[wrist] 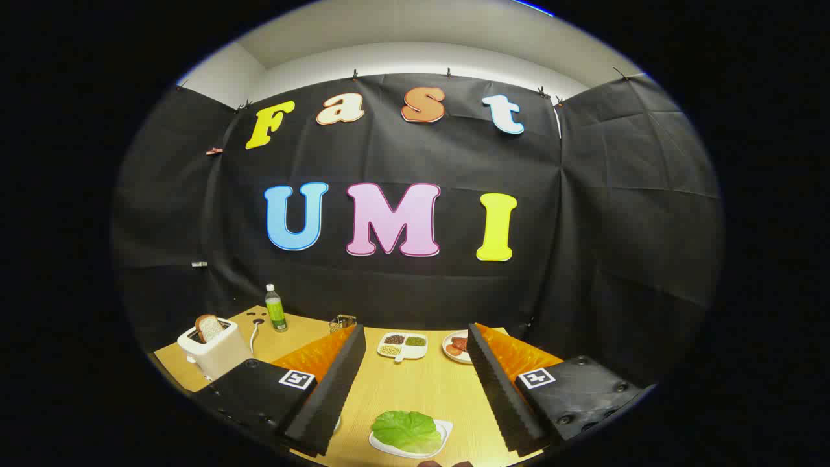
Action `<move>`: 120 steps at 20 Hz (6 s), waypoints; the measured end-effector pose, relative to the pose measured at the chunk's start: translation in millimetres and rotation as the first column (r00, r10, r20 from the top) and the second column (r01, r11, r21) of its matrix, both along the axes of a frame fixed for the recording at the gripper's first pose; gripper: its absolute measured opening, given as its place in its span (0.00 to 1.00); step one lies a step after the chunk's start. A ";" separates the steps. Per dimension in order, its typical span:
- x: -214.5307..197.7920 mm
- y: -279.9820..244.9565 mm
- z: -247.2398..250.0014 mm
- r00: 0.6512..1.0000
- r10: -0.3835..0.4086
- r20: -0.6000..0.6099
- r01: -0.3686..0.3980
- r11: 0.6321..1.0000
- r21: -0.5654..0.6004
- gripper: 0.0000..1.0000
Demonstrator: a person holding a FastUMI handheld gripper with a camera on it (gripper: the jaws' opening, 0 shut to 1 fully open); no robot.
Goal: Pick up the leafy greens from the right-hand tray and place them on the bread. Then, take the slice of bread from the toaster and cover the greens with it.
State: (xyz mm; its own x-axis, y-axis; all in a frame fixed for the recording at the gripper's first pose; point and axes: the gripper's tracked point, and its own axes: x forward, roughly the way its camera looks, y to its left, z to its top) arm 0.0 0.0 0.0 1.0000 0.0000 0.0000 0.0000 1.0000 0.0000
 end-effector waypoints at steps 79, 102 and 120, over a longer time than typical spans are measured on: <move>37.0 13.5 -347.6 0.618 0.214 -0.757 -0.290 0.956 0.033 0.06; 19.8 191.2 -217.4 0.677 0.378 -0.631 -0.383 0.914 0.135 0.05; 32.3 256.3 -286.5 0.585 0.332 -0.740 -0.466 0.884 0.028 0.34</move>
State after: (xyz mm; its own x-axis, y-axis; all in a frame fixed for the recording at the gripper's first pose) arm 32.3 256.3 -286.5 0.5853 0.3321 -0.7397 -0.4665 0.8841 0.0278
